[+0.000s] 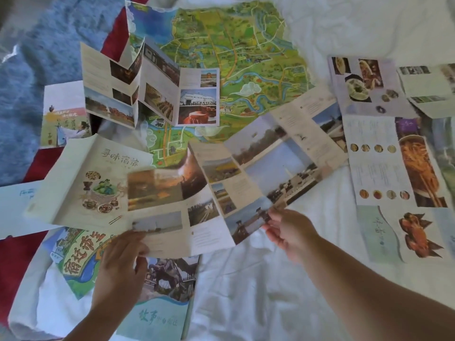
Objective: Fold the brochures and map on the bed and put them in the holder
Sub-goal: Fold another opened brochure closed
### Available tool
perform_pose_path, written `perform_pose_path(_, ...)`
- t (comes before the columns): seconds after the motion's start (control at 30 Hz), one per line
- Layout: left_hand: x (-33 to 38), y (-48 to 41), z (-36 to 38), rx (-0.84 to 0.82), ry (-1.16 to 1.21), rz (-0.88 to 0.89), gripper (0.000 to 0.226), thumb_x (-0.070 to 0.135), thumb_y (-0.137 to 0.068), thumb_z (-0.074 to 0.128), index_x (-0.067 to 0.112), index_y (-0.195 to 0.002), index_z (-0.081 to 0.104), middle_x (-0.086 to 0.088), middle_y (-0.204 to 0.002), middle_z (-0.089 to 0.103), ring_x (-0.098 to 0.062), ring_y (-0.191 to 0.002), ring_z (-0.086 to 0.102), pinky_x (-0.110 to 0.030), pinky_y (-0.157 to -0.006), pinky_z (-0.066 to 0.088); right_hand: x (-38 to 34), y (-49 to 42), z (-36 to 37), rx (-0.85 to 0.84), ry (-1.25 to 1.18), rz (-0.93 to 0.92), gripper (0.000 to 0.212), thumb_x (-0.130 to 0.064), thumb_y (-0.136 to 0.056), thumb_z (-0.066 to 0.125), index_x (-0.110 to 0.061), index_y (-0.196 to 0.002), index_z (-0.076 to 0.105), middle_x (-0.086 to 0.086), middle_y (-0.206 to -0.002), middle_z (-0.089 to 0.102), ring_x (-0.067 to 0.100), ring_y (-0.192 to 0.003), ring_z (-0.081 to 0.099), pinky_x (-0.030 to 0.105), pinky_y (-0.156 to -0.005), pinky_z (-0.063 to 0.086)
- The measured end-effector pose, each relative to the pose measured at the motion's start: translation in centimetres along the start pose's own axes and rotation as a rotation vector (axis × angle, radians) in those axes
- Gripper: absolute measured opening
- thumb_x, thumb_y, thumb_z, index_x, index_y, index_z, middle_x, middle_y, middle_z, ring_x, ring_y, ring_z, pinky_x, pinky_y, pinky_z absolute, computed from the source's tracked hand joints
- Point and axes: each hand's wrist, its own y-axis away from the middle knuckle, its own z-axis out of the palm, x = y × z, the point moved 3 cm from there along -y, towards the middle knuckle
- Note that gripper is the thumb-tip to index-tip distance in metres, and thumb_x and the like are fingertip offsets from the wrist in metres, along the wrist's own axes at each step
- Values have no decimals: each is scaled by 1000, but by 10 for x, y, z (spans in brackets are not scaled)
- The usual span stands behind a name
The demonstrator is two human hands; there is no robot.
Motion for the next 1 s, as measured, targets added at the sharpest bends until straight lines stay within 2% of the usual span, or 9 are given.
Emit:
perform_pose_path(0.13,2,-9,-1,-5,-3,15,23,-18,-74,65,4,-71,61,-20,-104,66,-44,-108,56,-60,-90,47,30,6,3,-105,57,123,15,-17,-95,63,-8,-107,64,12,-93,76,21,-78,72,27,-58,54)
perform_pose_path(0.3,5,-19,-2,-39,13,-96,24,-20,-71,67,3,-75,65,-18,-109,64,-41,-106,56,-54,-91,44,29,2,-4,-68,69,147,9,-16,-94,64,-11,-101,66,8,-83,76,15,-67,73,21,-46,47)
perform_pose_path(0.43,5,-19,-4,-59,31,-183,24,-18,-73,66,4,-81,68,-18,-118,60,-40,-109,54,-55,-92,45,20,-4,-8,-55,75,120,7,-10,-96,58,-9,-95,65,5,-74,74,15,-67,71,19,-46,48)
perform_pose_path(0.57,-1,-15,-7,-86,12,-176,23,-19,-73,68,3,-80,68,-18,-116,62,-40,-103,60,-50,-78,52,9,-9,-12,3,254,-37,9,-16,-92,65,-7,-93,66,5,-76,71,16,-61,67,21,-51,51)
perform_pose_path(0.67,-8,-13,-7,-100,-23,-152,25,-19,-70,71,4,-79,67,-17,-113,63,-40,-95,63,-43,-63,53,-14,-18,-18,170,633,-334,26,-27,-88,69,-9,-106,65,3,-97,66,23,-82,65,26,-69,50)
perform_pose_path(0.73,-13,-12,-6,-105,-22,-140,26,-18,-70,71,6,-78,65,-16,-114,63,-39,-95,64,-37,-60,51,-34,-24,-23,278,744,-474,38,-34,-85,70,-14,-116,61,6,-117,61,27,-106,61,30,-83,46)
perform_pose_path(0.83,-18,-12,-4,-108,-32,-127,28,-18,-70,71,9,-76,64,-14,-115,63,-36,-95,63,-30,-58,43,-61,-41,-28,360,899,-623,62,-45,-81,73,-13,-130,52,14,-138,48,30,-130,43,39,-102,40)
perform_pose_path(0.93,-19,-15,-2,-122,-33,-124,29,-17,-70,72,10,-76,63,-12,-116,63,-35,-96,62,-30,-59,43,-80,-58,-26,355,1096,-672,100,-59,-78,71,-12,-152,24,14,-160,17,28,-149,12,45,-116,24)
perform_pose_path(1.0,-20,-18,0,-127,-29,-139,29,-16,-70,72,11,-76,63,-11,-117,63,-33,-97,62,-30,-60,44,-89,-69,-24,352,1209,-678,115,-65,-76,69,-11,-156,6,13,-164,2,28,-151,2,46,-118,20)
